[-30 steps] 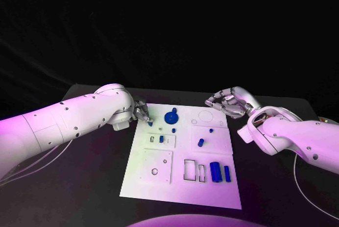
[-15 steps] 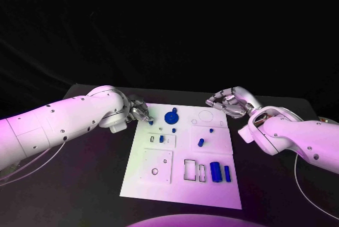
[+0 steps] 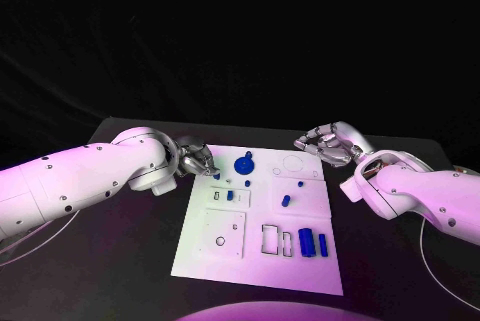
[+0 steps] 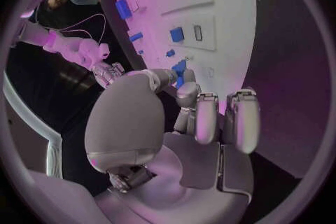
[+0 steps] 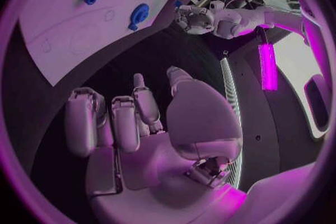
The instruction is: Assemble the parts on the task board
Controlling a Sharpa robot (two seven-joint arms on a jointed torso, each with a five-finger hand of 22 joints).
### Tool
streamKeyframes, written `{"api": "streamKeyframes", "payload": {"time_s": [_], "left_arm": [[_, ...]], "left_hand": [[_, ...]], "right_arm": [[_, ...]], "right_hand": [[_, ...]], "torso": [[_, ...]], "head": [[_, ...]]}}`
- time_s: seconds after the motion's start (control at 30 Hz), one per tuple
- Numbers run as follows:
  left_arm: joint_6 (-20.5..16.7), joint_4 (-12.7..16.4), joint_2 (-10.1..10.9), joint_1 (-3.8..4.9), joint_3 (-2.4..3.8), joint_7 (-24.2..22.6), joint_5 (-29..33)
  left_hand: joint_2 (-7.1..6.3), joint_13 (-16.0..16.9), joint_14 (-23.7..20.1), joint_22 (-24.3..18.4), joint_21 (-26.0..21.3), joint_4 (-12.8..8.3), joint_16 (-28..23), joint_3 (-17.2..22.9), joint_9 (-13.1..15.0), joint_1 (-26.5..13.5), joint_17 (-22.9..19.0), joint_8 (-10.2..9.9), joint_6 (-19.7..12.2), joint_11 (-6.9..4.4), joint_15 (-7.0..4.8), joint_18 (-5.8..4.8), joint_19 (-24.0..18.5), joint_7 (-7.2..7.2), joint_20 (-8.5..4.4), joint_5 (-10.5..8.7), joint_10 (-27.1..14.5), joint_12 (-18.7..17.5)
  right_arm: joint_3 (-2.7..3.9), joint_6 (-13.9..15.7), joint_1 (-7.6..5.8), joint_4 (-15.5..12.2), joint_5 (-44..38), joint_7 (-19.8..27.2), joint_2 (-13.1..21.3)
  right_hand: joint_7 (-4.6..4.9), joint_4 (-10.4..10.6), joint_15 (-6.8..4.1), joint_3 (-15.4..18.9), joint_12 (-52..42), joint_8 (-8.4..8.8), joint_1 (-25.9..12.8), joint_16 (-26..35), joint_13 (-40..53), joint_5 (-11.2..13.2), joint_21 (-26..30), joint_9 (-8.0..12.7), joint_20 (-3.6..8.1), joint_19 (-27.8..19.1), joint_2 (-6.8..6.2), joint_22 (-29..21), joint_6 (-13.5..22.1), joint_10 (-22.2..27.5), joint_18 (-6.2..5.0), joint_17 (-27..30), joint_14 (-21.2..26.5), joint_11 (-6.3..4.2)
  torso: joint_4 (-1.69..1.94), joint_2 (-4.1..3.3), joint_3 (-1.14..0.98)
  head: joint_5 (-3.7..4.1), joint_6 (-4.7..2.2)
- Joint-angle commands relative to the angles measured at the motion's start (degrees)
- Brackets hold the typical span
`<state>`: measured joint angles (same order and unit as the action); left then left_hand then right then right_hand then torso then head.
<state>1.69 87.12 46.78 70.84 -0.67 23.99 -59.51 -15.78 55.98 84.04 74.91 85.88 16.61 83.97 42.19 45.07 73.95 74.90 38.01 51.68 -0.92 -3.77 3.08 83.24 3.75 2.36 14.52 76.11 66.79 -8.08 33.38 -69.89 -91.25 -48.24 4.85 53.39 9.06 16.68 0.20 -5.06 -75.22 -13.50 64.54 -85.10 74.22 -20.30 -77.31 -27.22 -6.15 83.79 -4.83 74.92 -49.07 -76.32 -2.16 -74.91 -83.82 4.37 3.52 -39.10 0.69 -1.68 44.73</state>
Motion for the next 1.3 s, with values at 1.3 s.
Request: {"api": "streamKeyframes", "payload": {"time_s": [1.3], "left_arm": [[3.1,1.8,0.2,-2.76,-1.3,0.6,-8.1]], "left_hand": [[-0.86,0.6,3.5,6.8,0.4,-11.9,0.2,10.6,-0.1,-0.7,6.2,-0.8,1.3,-0.11,-0.54,-0.99,0.7,-0.19,-0.16,2.25,0.9,0.6]], "right_arm": [[0.0,-0.3,0.28,0.0,-0.5,0.1,0.0]], "right_hand": [[-0.25,0.0,-0.37,0.4,-0.2,-0.43,0.1,0.3,0.0,-0.3,0.3,-0.1,0.34,0.1,0.69,7.9,0.1,0.0,-0.84,-2.7,-3.4,-0.27]], "torso": [[-0.02,-0.08,0.0]], "head": [[-0.49,0.74]]}}
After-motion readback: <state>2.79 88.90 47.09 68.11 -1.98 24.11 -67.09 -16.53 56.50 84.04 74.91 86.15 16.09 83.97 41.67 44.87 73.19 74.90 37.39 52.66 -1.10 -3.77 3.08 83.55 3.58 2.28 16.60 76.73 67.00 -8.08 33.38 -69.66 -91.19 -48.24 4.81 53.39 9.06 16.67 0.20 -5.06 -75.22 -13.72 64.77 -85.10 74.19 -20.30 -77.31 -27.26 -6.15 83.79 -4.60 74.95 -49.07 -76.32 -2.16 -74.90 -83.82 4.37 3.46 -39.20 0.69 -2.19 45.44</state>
